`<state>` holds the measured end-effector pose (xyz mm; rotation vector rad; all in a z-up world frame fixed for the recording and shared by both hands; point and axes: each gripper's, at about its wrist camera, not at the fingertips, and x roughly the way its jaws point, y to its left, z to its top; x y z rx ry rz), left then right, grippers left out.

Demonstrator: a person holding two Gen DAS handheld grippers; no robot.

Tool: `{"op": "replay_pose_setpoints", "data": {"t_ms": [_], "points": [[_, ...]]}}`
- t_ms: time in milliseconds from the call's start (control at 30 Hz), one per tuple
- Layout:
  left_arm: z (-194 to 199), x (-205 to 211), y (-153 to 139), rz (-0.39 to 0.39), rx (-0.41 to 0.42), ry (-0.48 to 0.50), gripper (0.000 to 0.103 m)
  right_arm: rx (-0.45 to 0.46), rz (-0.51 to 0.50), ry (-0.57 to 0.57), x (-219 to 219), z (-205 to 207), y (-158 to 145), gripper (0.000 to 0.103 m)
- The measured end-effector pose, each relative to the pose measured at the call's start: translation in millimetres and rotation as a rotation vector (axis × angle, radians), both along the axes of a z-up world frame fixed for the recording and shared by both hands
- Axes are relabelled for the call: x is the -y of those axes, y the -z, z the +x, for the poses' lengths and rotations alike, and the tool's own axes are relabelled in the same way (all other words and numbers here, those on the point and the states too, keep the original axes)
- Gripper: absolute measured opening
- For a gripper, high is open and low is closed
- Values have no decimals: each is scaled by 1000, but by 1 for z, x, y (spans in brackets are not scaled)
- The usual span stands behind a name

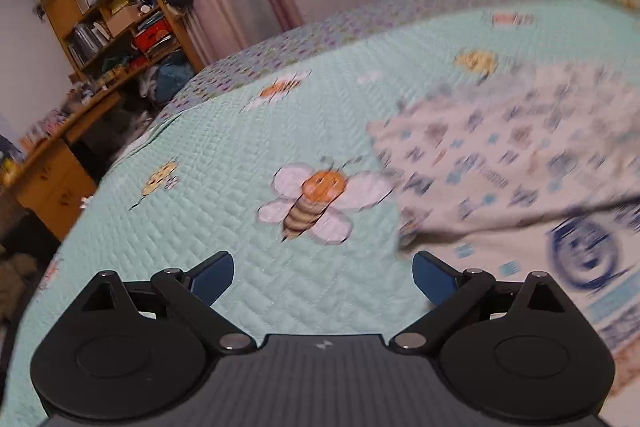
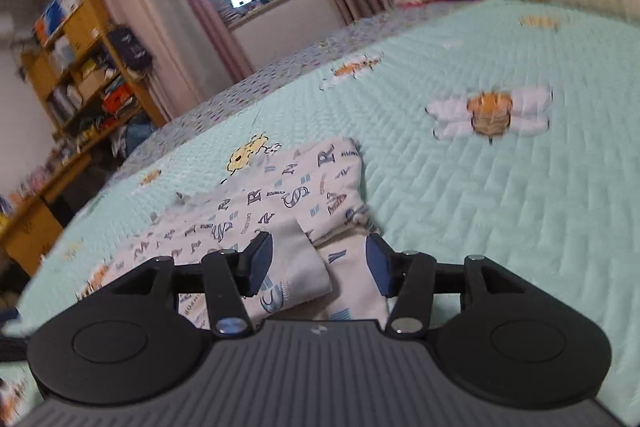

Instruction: Fold clothes

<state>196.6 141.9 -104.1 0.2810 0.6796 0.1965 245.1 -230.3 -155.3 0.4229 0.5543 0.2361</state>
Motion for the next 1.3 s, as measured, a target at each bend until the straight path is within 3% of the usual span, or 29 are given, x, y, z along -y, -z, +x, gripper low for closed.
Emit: {"op": "replay_pose_setpoints", "data": {"t_ms": [133, 200, 333, 433, 467, 500, 567, 600, 733, 900, 1000, 1100, 1167, 1300], "points": [[14, 28, -16, -53, 31, 84, 101, -36, 37, -62, -1, 17, 4, 56], [32, 44, -12, -53, 26, 121, 101, -27, -23, -100, -11, 25, 5, 56], [74, 70, 15, -37, -47, 175, 101, -14, -155, -190, -33, 38, 10, 56], [92, 72, 42, -31, -116, 158, 100, -23, -222, -258, -45, 38, 14, 52], [94, 70, 48, -38, -128, 152, 100, -18, -235, -266, -47, 37, 14, 44], [94, 69, 53, -45, -139, 145, 100, -14, -245, -274, -48, 35, 14, 27], [91, 63, 58, -72, -138, 138, 102, 1, -242, -298, -48, 29, 13, 12], [89, 59, 60, -86, -138, 130, 102, 10, -245, -309, -49, 27, 13, 11], [89, 46, 61, -136, -139, 91, 103, 107, -313, -332, -60, 19, -3, 9], [81, 43, 52, -130, -101, 30, 102, 379, -260, -263, -50, 5, -72, 9], [78, 45, 54, -116, -107, 39, 102, 324, -192, -225, -35, 16, -73, 9], [79, 45, 58, -111, -120, 36, 102, 68, -172, -177, -21, 51, -20, 9], [77, 44, 57, -113, -120, 36, 102, -42, -137, -169, -12, 61, 8, 9], [77, 43, 56, -104, -129, 34, 102, -46, -75, -144, 0, 59, 15, 11]]}}
